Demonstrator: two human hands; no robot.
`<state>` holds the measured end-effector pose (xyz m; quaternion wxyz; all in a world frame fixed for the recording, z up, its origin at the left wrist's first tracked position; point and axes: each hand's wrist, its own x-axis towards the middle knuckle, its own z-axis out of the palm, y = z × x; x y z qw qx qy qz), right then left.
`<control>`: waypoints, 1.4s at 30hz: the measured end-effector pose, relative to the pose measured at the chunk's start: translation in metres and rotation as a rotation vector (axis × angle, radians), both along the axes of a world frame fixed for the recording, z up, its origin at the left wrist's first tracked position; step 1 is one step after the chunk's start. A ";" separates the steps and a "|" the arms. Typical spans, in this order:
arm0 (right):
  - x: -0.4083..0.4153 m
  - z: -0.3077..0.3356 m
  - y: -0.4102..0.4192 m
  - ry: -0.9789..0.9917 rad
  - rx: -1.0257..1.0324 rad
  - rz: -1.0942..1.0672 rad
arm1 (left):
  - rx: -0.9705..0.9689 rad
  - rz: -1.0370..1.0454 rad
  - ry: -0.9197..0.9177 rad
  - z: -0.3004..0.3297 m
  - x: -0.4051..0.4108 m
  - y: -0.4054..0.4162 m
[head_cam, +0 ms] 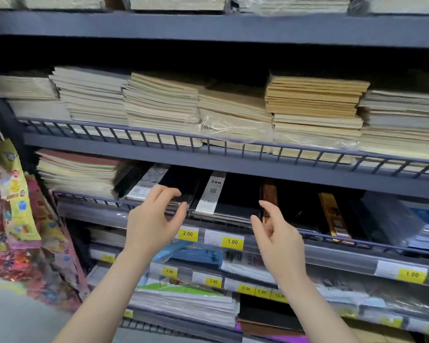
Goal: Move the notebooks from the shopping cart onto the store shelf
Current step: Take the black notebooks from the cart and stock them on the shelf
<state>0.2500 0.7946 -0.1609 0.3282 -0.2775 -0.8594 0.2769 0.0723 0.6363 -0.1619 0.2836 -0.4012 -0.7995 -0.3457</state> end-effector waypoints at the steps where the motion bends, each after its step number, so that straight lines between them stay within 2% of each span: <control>1: 0.001 0.004 -0.004 -0.029 0.044 0.021 | -0.018 -0.017 -0.011 0.005 0.005 -0.001; 4: 0.005 0.013 -0.008 -0.180 0.093 0.098 | -0.153 -0.055 -0.083 0.012 0.020 -0.006; 9: 0.022 0.038 -0.026 -0.639 -0.081 0.266 | -0.556 -0.130 -0.296 0.020 0.054 -0.036; 11: 0.033 0.053 -0.037 -0.725 -0.106 0.335 | -0.701 -0.147 -0.436 0.034 0.069 -0.057; 13: 0.044 0.071 -0.051 -0.754 -0.128 0.379 | -0.754 -0.142 -0.531 0.052 0.084 -0.082; 17: 0.064 0.110 -0.083 -0.761 -0.116 0.377 | -0.747 -0.077 -0.685 0.095 0.120 -0.139; 21: 0.076 0.131 -0.122 -0.833 -0.201 0.427 | -0.718 -0.009 -0.815 0.128 0.155 -0.189; 28: 0.072 0.155 -0.200 -0.848 -0.261 0.491 | -0.647 0.082 -0.890 0.156 0.180 -0.267; 33: 0.055 0.151 -0.275 -0.839 -0.296 0.533 | -0.587 0.178 -0.943 0.160 0.168 -0.351; 38: 0.021 0.133 -0.385 -0.845 -0.374 0.542 | -0.579 0.236 -1.030 0.162 0.131 -0.472; 42: -0.009 0.122 -0.479 -0.849 -0.431 0.529 | -0.535 0.250 -1.019 0.169 0.095 -0.566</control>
